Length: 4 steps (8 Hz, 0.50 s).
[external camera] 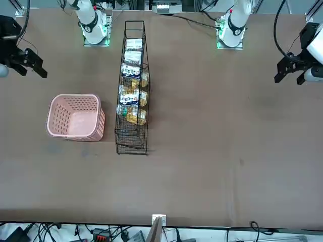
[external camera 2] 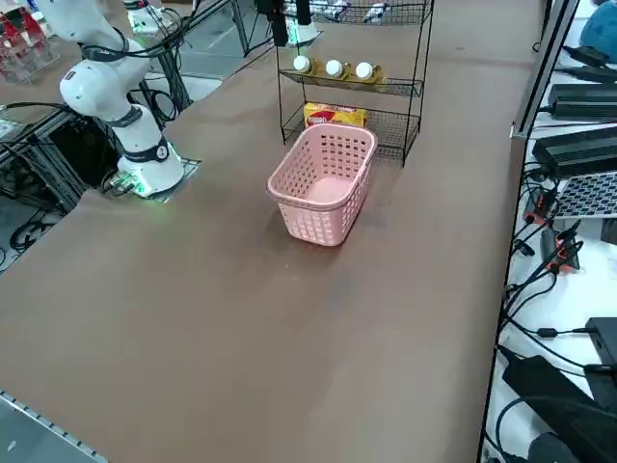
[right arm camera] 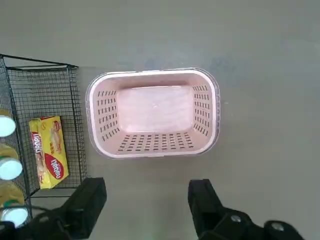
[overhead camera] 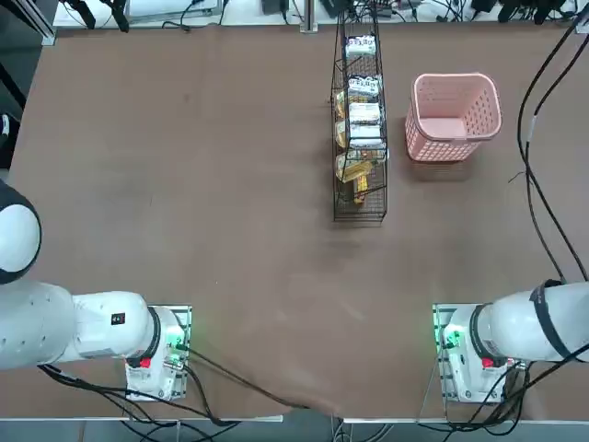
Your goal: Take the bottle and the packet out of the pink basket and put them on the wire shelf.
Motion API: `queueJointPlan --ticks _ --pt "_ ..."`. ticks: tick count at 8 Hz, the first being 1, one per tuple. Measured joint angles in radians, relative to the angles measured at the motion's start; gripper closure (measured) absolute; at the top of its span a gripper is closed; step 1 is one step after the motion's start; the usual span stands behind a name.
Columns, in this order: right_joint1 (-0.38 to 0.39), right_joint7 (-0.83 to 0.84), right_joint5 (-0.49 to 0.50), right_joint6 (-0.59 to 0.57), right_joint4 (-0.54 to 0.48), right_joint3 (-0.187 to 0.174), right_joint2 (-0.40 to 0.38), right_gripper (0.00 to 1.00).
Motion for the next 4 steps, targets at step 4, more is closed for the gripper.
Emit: queueJointPlan --ticks 4 --pt "0.000 -0.019 0.000 0.000 -0.001 0.000 0.000 0.00"
